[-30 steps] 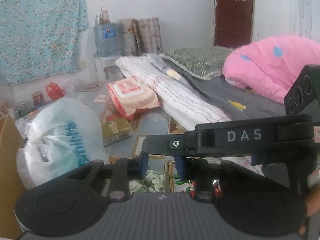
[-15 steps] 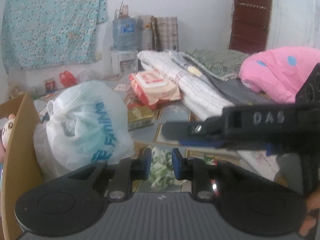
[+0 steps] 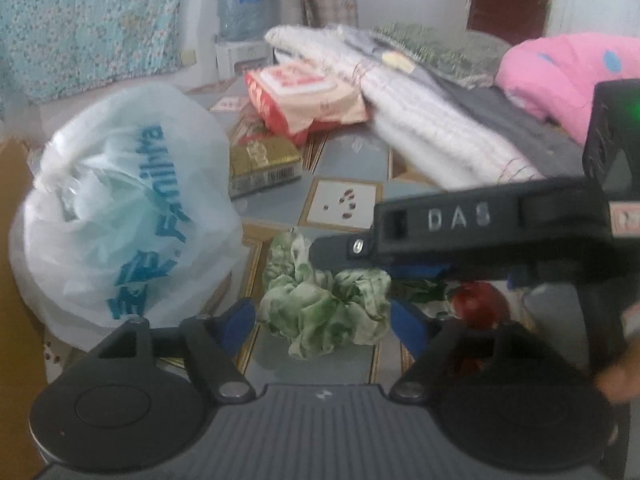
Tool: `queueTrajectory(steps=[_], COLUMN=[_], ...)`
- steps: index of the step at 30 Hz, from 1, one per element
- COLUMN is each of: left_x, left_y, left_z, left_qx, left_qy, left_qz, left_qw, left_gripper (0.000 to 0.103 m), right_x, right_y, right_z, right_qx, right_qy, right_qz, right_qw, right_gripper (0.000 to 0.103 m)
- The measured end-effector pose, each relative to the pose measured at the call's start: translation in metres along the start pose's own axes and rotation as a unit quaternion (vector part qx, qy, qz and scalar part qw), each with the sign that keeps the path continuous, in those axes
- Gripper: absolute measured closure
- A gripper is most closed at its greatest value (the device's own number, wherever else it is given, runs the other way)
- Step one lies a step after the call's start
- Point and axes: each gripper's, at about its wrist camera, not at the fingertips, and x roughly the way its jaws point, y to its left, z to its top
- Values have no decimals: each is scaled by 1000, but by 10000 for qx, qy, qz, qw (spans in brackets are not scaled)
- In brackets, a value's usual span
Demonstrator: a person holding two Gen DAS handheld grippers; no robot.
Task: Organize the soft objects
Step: 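Close the right gripper on the green-white scrunchie, then lift the scrunchie and carry it over the cardboard box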
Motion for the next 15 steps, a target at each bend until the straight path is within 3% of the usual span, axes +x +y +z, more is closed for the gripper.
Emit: queueTrajectory(steps=[1,5,7,11,15], left_x=[4,10,7,-7,-42], left_y=[0,0,0,0,-2], left_z=[0,-1,0,5,9], left_qx=[1,-44,-61,-66,10], left_qy=[48,106,38,-59,-461], left_qz=[9,0,-21,-15,119], left_qw=[10000,9999,10000,10000,9989], left_gripper=[29,56,68,74,74], right_x=[3,2,4,0,-18], right_y=[-3,-2,-2,0,21], right_z=[-2,-8,-12,-12,-9], right_qx=[32,-37,14,144,-21], right_qy=[38,59,98,136,-33], right_qz=[64,198,282,547,796], right_qw=[10000,9998,9996,9983,9968], right_gripper=[53,56,67,73,73])
